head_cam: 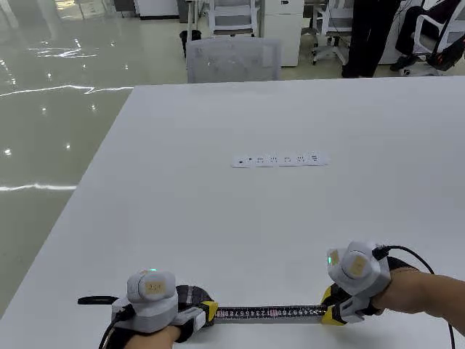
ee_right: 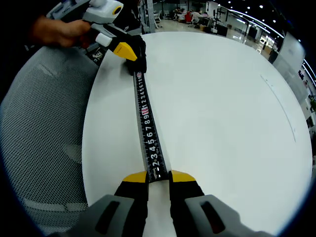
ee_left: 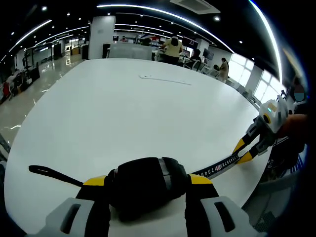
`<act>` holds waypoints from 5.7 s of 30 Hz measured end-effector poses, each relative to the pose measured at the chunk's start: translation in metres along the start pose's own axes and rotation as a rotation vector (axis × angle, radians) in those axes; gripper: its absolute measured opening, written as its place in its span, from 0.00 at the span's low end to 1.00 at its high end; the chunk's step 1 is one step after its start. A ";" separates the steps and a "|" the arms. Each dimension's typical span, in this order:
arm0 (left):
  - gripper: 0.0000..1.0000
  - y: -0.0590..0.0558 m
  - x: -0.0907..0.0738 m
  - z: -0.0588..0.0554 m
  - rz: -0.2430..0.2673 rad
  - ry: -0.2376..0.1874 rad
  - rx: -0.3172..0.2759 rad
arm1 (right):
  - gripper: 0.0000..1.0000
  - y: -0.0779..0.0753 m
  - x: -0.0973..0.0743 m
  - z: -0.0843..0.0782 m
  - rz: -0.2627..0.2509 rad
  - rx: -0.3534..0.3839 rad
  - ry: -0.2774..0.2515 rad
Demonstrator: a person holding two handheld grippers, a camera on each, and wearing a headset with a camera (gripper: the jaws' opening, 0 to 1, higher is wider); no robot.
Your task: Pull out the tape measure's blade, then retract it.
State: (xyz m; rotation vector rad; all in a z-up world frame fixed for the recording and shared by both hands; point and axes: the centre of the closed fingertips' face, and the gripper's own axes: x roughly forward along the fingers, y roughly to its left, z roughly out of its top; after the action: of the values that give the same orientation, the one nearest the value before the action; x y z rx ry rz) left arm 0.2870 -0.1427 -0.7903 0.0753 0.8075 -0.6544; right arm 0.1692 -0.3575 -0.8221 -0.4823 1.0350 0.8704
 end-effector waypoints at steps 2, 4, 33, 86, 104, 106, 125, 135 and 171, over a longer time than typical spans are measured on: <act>0.57 0.000 0.000 0.000 -0.003 0.000 -0.005 | 0.15 0.000 0.000 0.001 0.000 0.004 -0.002; 0.57 0.001 0.000 0.001 -0.008 -0.003 -0.017 | 0.15 -0.001 0.001 0.002 0.001 0.011 -0.004; 0.57 0.001 -0.002 0.000 -0.039 0.005 -0.021 | 0.14 0.008 0.016 0.034 0.030 0.001 -0.049; 0.56 0.000 -0.005 0.000 -0.088 0.025 -0.040 | 0.14 0.011 0.024 0.048 0.031 0.012 -0.058; 0.56 0.000 -0.004 0.000 -0.087 0.023 -0.040 | 0.14 0.016 0.033 0.065 0.040 0.004 -0.069; 0.56 0.000 -0.004 0.000 -0.089 0.024 -0.043 | 0.14 0.016 0.034 0.066 0.040 0.005 -0.069; 0.62 0.001 -0.005 0.003 0.090 -0.002 0.022 | 0.14 0.014 0.038 0.073 0.033 0.027 -0.083; 0.57 0.000 -0.004 0.005 0.118 0.013 0.073 | 0.14 0.014 0.037 0.073 0.029 0.041 -0.096; 0.55 0.002 -0.008 0.006 0.050 0.004 0.036 | 0.14 0.026 0.059 0.120 0.048 0.028 -0.178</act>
State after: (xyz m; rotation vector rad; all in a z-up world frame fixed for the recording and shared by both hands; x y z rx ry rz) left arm 0.2880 -0.1384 -0.7810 0.1287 0.7959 -0.6220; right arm 0.2260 -0.2340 -0.8192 -0.3505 0.8969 0.9233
